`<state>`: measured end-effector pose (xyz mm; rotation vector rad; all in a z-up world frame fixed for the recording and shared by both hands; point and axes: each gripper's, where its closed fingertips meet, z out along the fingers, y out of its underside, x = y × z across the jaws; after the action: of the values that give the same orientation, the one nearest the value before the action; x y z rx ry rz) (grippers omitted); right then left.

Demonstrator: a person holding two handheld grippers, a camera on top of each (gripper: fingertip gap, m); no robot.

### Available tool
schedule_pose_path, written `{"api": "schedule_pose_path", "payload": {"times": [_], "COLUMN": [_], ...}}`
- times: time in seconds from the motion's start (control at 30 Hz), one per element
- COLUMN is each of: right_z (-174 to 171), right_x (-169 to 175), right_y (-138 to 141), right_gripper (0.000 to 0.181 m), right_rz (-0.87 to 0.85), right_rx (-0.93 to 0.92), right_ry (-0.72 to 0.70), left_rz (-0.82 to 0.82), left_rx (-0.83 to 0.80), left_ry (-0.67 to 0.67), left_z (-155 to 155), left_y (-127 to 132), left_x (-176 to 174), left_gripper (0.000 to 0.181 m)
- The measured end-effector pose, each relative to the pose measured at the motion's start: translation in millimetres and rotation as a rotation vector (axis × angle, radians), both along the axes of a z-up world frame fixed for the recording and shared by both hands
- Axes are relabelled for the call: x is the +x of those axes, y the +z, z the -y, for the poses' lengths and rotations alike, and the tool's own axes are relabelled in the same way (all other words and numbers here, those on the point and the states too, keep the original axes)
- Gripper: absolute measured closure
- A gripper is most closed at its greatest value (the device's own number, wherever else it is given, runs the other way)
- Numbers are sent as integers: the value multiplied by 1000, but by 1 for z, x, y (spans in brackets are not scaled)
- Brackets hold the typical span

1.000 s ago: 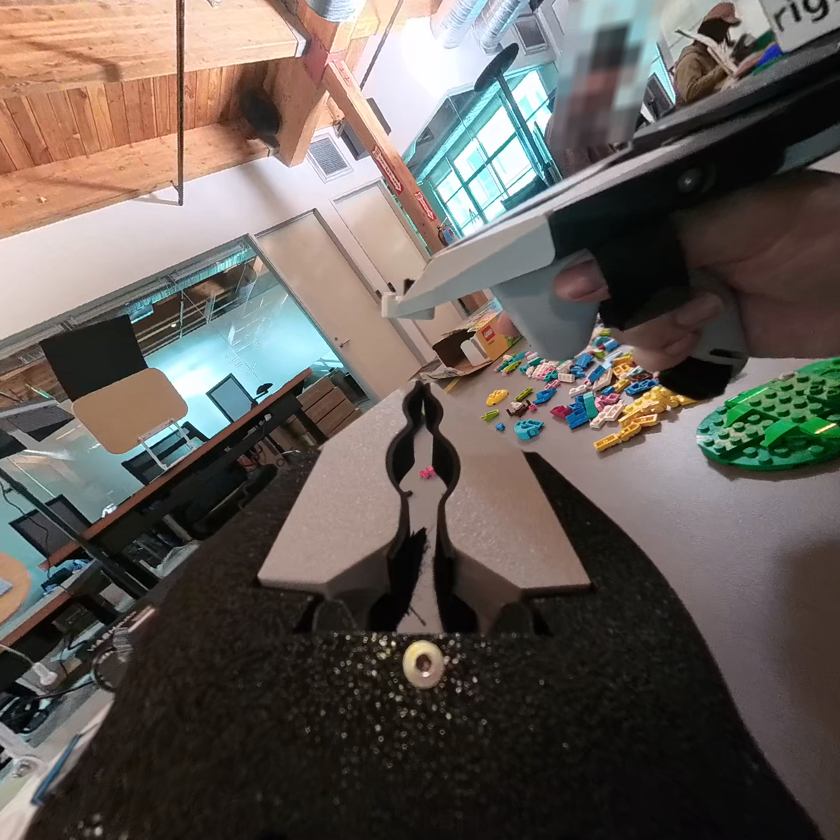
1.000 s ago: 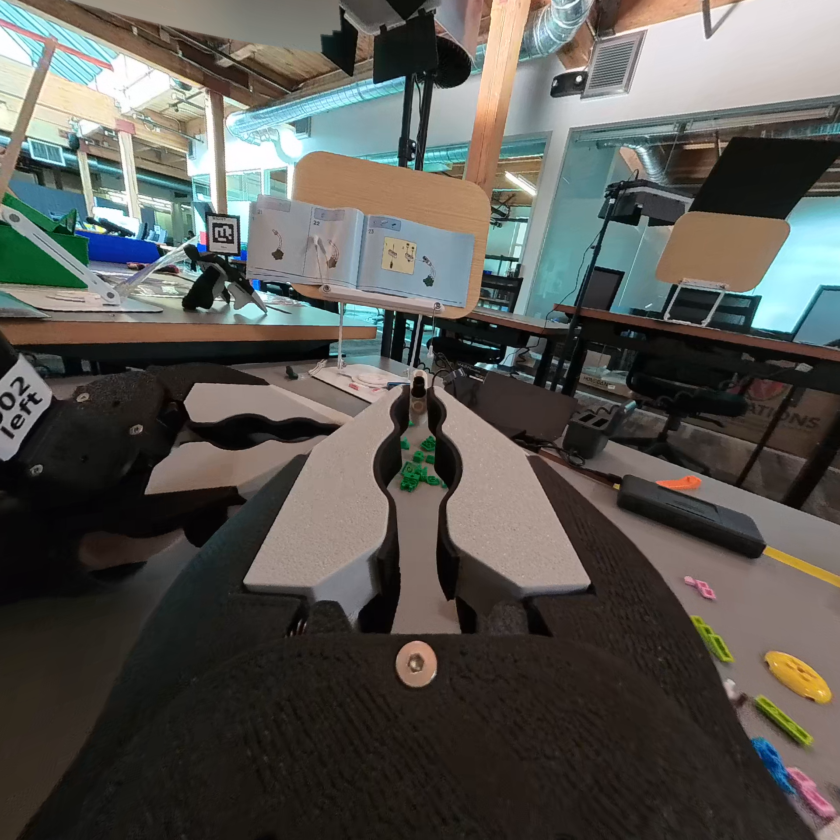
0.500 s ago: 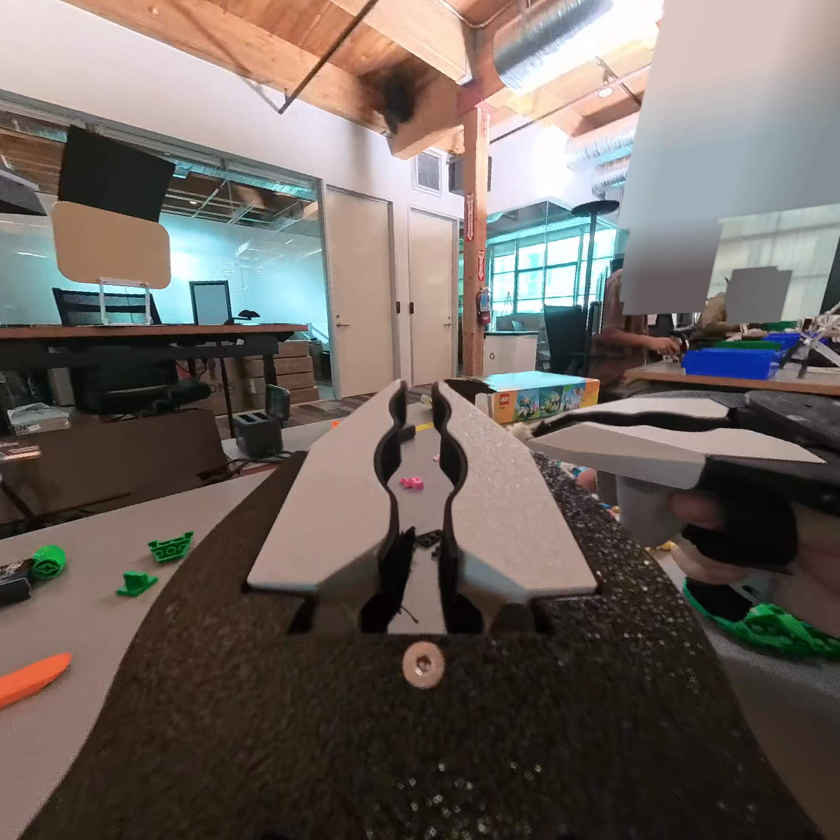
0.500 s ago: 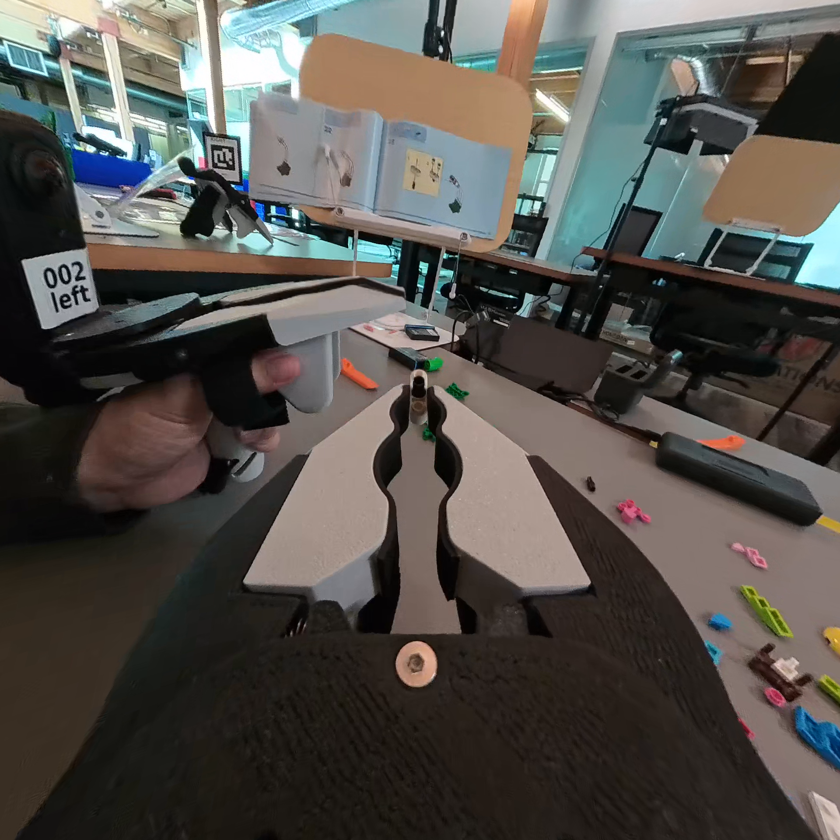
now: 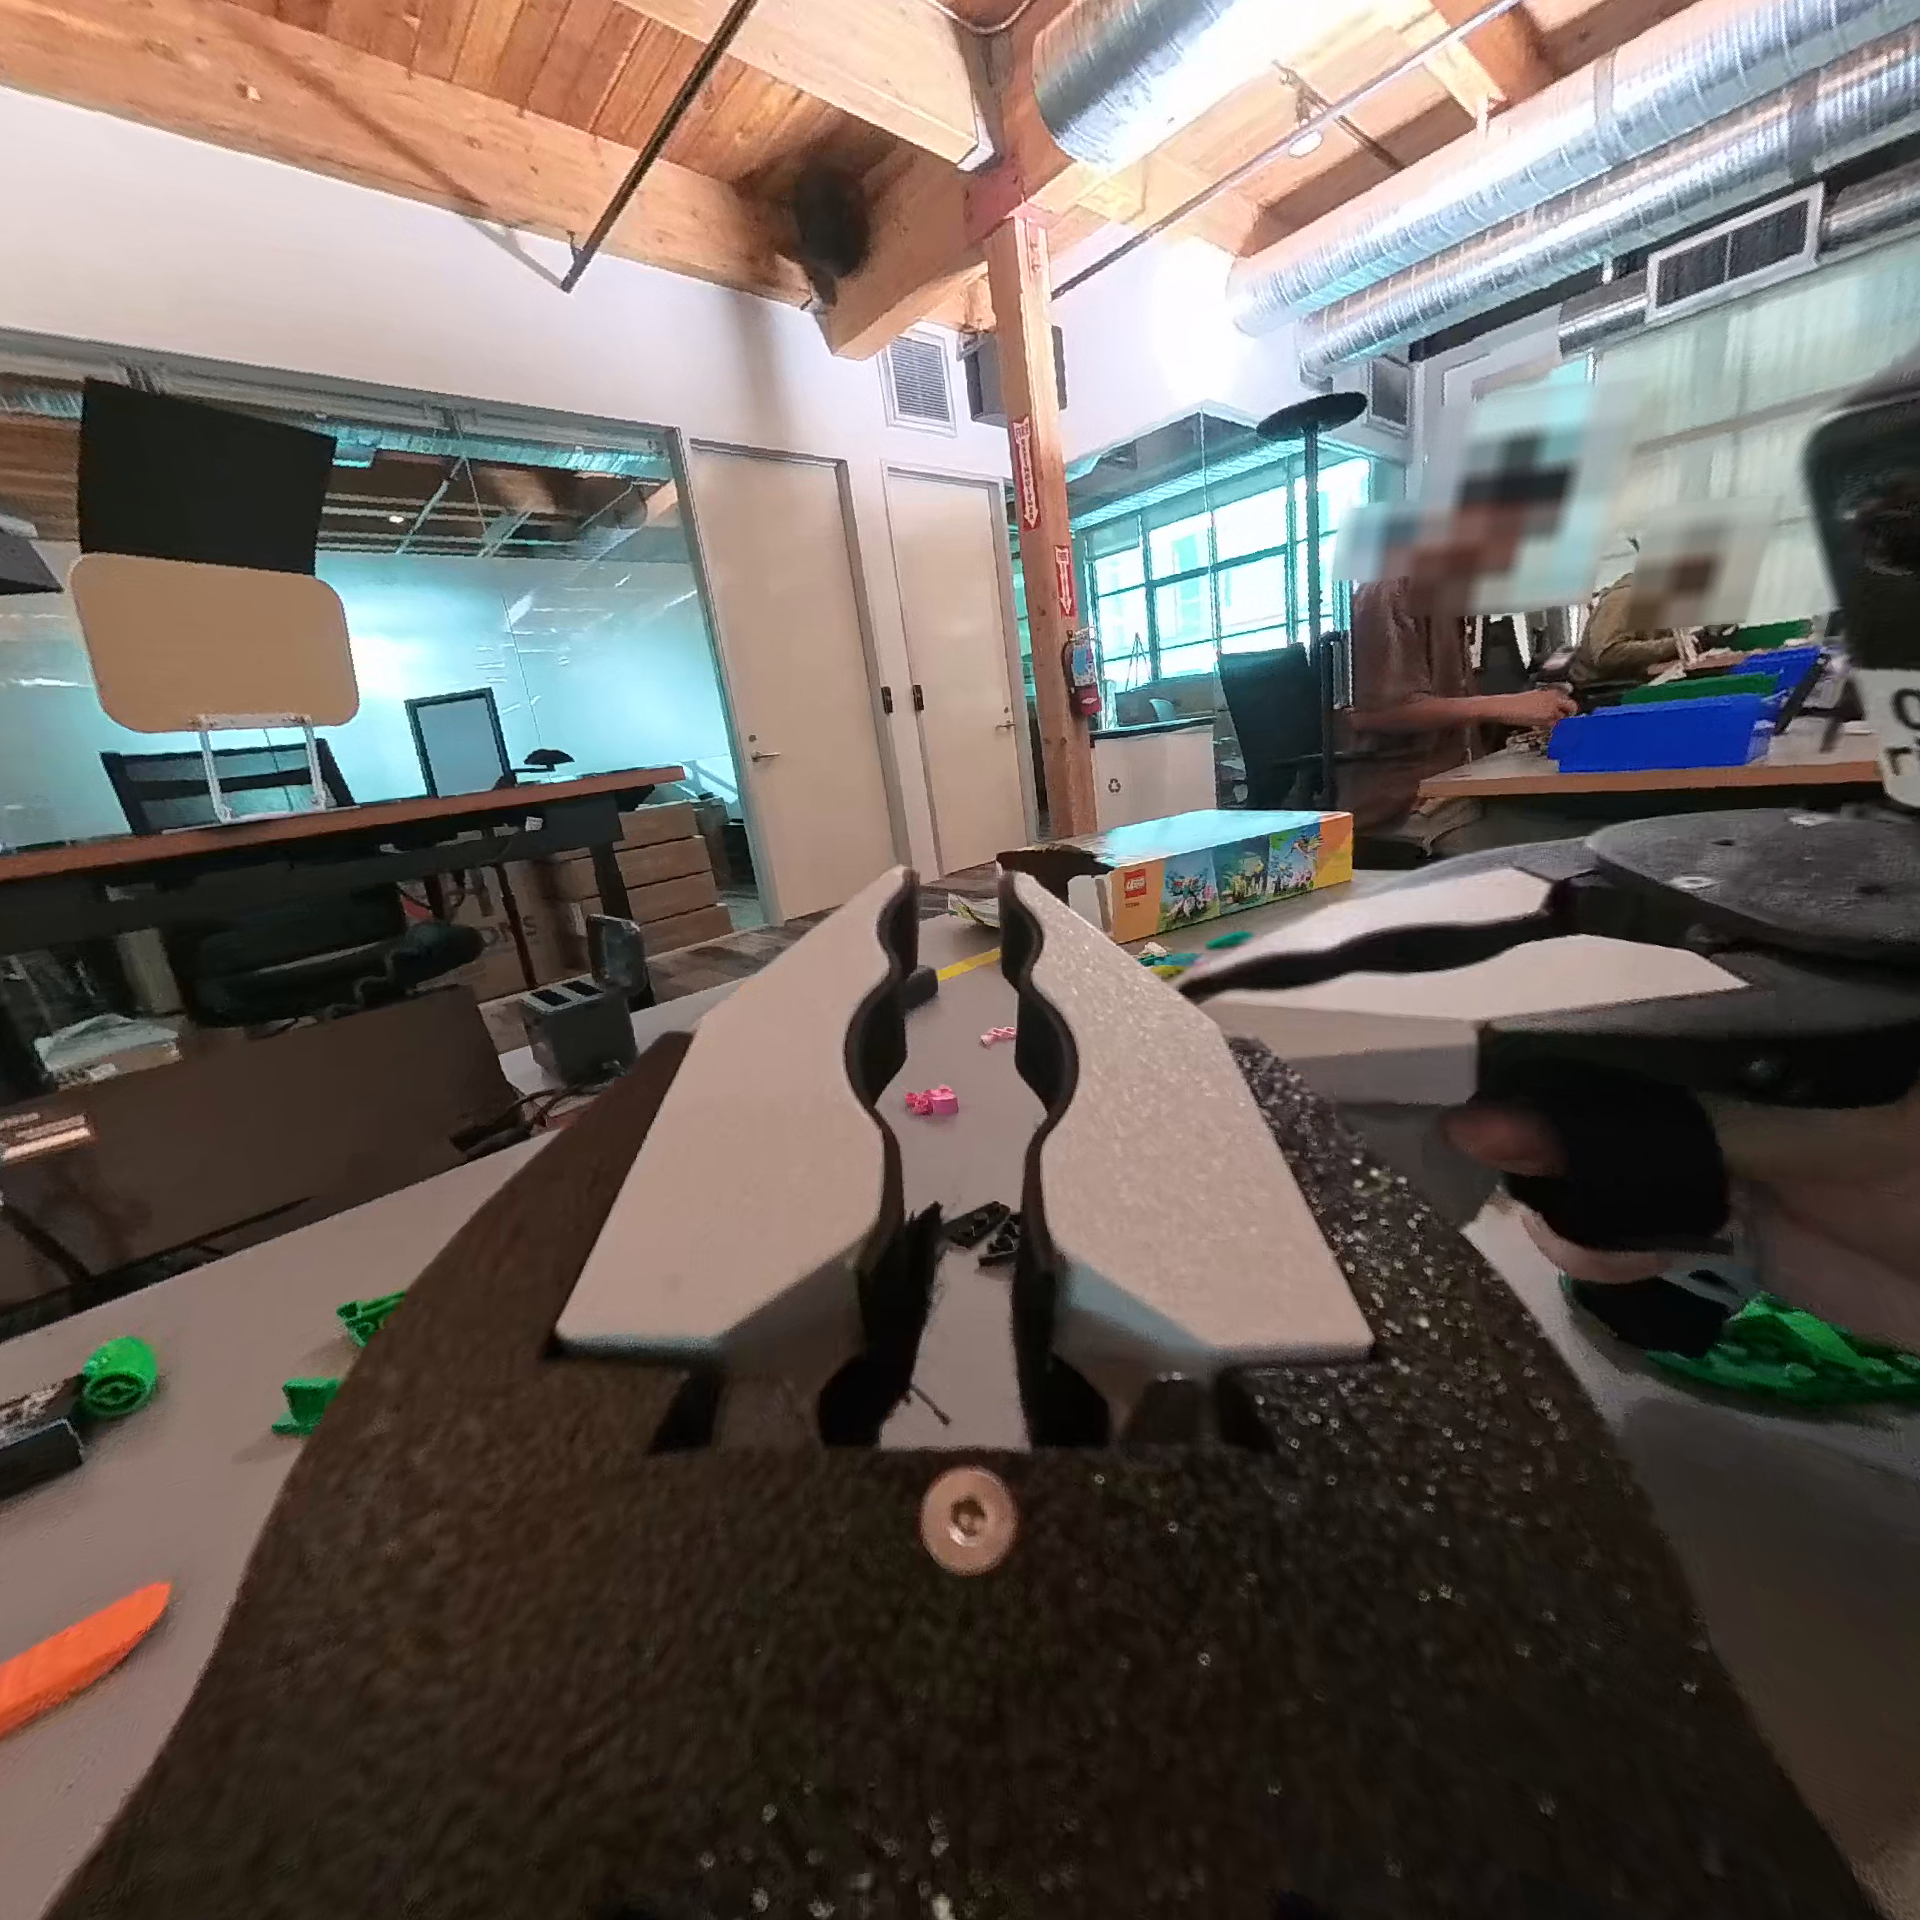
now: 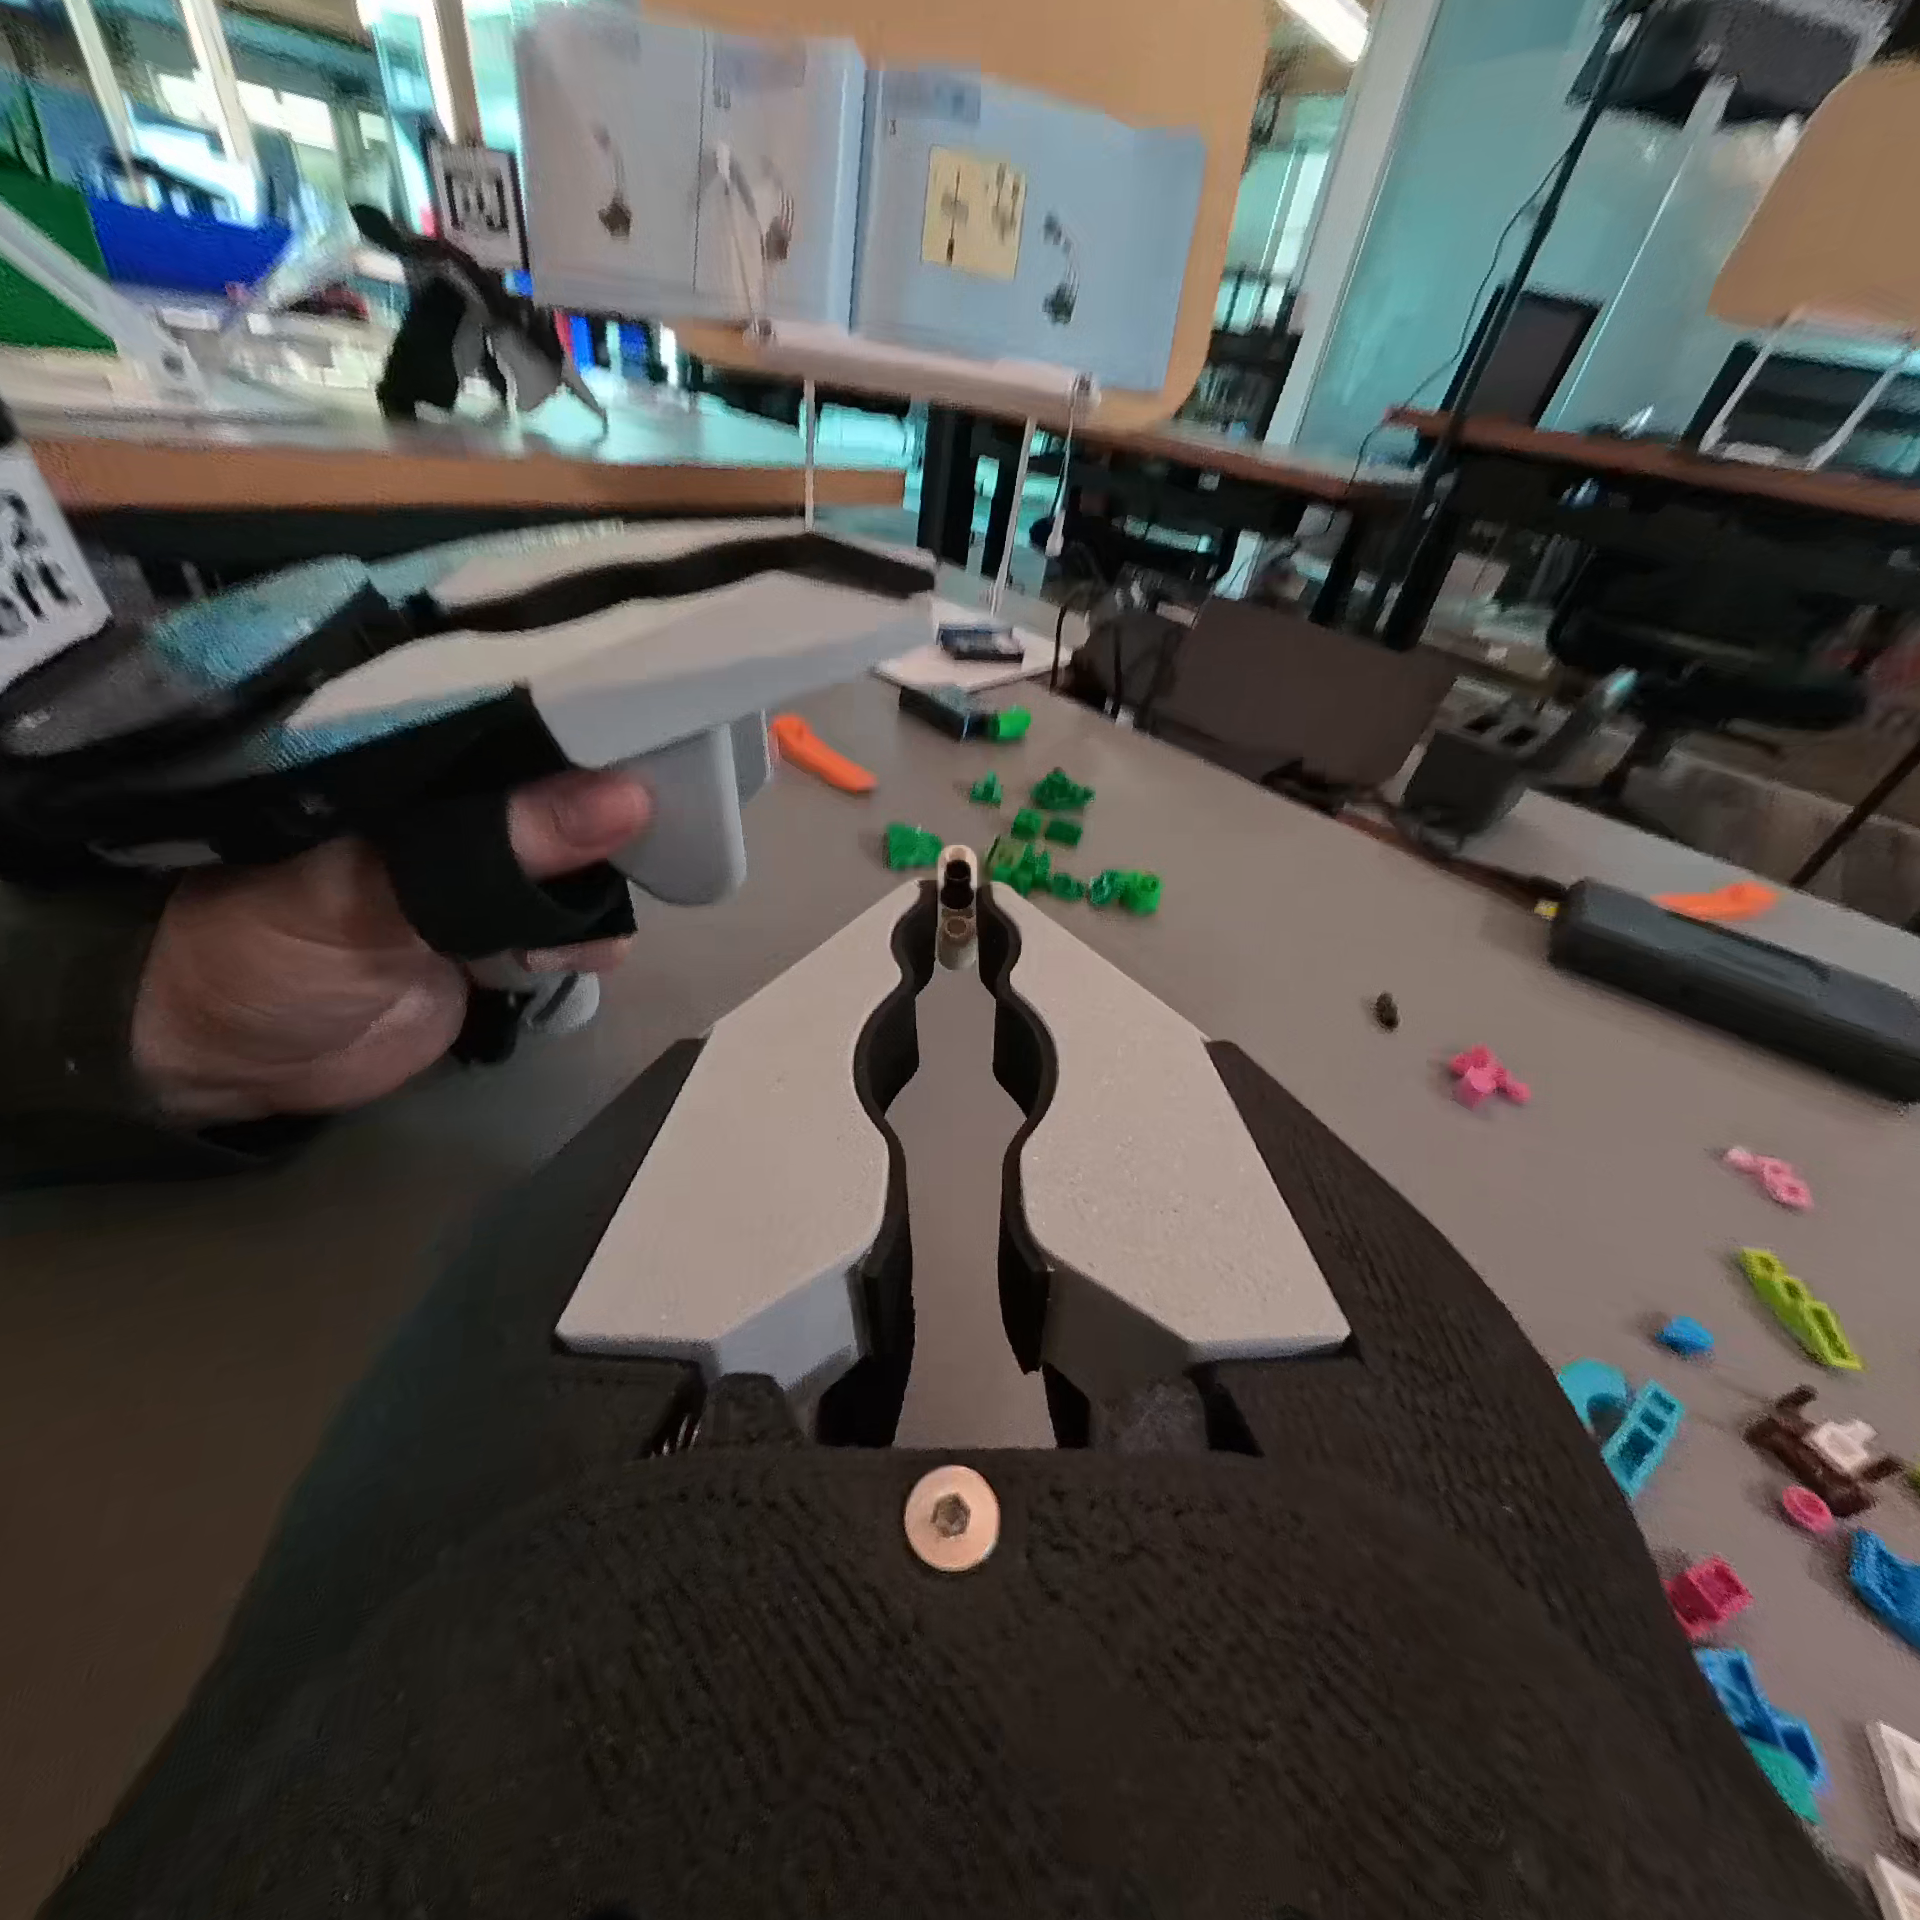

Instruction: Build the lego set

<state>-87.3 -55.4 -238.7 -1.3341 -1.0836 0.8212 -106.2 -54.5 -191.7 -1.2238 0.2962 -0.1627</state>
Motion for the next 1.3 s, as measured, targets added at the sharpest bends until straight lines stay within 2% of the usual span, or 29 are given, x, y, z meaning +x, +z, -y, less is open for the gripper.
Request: {"api": "schedule_pose_path", "payload": {"times": [0.43, 0.63, 0.83, 0.97, 1.17, 1.3], "right_z": [18, 16, 14, 7, -9, -15], "right_x": [5, 6, 2, 0, 9, 21], "right_y": [-98, -97, -79, -56, -3, 30], "right_gripper": [174, 174, 150, 138, 136, 143], "right_rz": [637, 628, 509, 395, 159, -3], "right_rx": [-93, -103, -129, -83, 87, 239], "right_ry": [86, 75, 67, 34, -68, -170], "left_rz": [-98, -88, -80, -85, -52, -10], "left_rx": [12, 4, 36, 67, 56, 43], "left_ry": [-14, -14, 17, 38, 65, 78], "left_z": [2, 0, 2, 5, 1, -1], "left_y": [-4, -5, 3, 10, 10, 8], "left_x": [15, 13, 6, 1, -13, -20], "left_gripper": [170, 169, 164, 162, 163, 162]}}
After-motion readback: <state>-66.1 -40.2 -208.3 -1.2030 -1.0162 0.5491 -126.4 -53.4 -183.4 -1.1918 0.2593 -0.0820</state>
